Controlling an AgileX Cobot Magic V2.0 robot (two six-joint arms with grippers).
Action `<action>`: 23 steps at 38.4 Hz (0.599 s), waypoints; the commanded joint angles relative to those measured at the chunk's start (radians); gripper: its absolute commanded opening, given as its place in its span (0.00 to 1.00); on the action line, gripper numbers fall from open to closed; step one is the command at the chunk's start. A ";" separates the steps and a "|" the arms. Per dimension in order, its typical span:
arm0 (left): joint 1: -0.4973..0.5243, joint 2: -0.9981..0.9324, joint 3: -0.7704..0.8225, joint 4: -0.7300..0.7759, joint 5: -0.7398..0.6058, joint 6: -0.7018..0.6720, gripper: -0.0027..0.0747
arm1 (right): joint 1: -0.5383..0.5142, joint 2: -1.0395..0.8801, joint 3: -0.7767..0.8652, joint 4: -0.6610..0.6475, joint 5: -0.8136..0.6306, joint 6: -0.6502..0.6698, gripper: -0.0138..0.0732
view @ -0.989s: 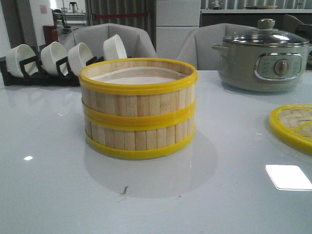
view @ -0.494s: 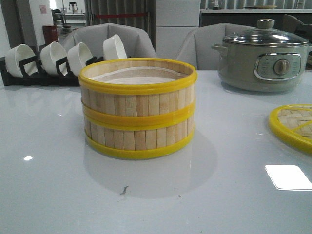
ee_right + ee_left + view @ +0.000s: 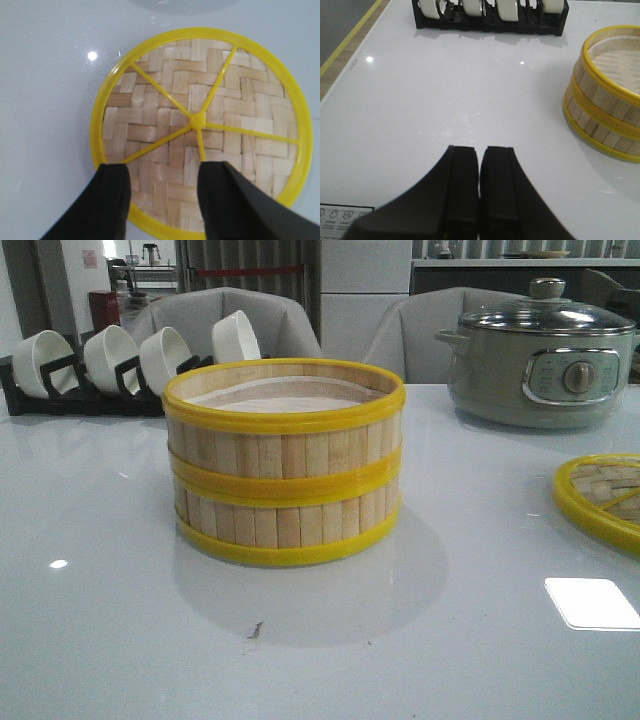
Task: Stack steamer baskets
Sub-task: 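Move the right gripper over the center hub of the bamboo lid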
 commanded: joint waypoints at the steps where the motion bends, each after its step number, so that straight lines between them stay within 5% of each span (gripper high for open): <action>1: -0.008 0.009 -0.029 0.004 -0.075 -0.007 0.15 | -0.009 0.036 -0.086 -0.007 -0.023 -0.006 0.66; 23: -0.008 0.009 -0.029 0.004 -0.075 -0.007 0.15 | -0.017 0.156 -0.145 -0.024 -0.019 -0.006 0.55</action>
